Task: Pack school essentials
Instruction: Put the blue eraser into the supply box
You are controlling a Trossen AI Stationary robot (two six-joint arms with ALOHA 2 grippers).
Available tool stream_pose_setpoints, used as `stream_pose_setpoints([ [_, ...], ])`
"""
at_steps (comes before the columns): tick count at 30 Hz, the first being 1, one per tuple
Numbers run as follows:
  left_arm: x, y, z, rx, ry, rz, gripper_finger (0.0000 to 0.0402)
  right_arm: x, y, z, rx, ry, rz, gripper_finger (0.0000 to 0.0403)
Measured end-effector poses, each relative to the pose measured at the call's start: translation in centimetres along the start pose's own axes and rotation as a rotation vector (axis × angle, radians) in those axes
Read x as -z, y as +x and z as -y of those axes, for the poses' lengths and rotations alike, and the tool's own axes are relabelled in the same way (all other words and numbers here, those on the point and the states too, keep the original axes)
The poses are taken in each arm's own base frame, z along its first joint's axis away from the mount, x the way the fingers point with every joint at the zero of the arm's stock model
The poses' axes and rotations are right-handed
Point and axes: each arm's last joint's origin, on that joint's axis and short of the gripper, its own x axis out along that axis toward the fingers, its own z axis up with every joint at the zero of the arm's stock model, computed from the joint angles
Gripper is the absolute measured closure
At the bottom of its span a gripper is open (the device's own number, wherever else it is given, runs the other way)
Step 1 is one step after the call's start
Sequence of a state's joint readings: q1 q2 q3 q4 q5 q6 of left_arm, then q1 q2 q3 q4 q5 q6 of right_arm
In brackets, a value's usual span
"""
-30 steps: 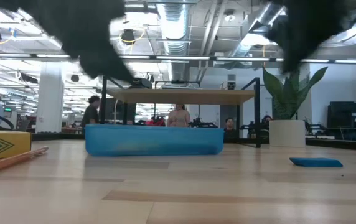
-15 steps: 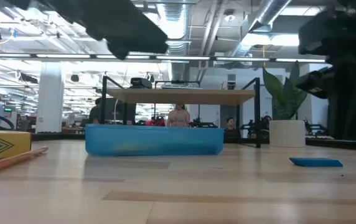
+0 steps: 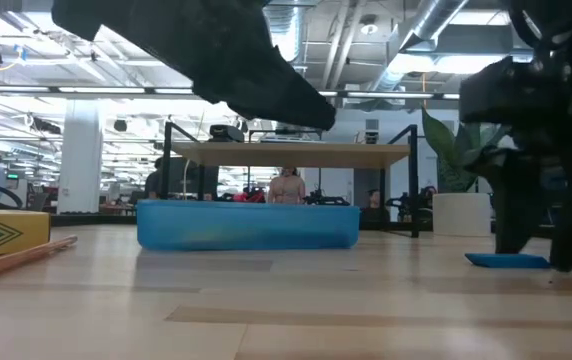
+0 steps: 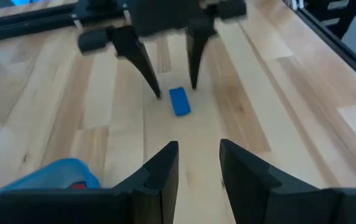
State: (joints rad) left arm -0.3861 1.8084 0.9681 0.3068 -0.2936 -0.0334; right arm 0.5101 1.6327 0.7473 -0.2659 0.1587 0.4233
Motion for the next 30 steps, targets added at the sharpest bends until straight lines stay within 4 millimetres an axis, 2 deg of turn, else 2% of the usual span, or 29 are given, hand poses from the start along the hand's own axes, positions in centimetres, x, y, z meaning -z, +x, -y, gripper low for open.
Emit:
stream_pose_setpoints([
  [4,0.4,0.4,-0.1,-0.005,0.012,-0.014,0.0295,0.3,1.3,0.0,0.023,-0.005,-0.043,0.0166],
  [8,0.8,0.7,0.0,-0.003,0.018,-0.021,0.0285,0.4,1.7,0.1,0.032,0.004,-0.056,0.0196],
  [16,0.9,1.3,0.1,-0.004,0.073,0.008,0.0264,0.3,1.2,0.7,0.040,-0.003,-0.046,0.0329],
  [20,1.4,1.7,0.2,-0.005,0.089,0.002,0.0256,0.1,1.2,0.8,0.040,0.005,-0.043,0.0378],
  [23,1.7,2.0,0.3,-0.005,0.090,-0.003,0.0255,0.1,1.1,0.9,0.039,0.007,-0.037,0.0388],
  [30,1.6,2.1,0.4,0.002,0.113,0.013,0.0255,-0.5,0.0,1.1,0.020,0.012,0.028,0.0375],
])
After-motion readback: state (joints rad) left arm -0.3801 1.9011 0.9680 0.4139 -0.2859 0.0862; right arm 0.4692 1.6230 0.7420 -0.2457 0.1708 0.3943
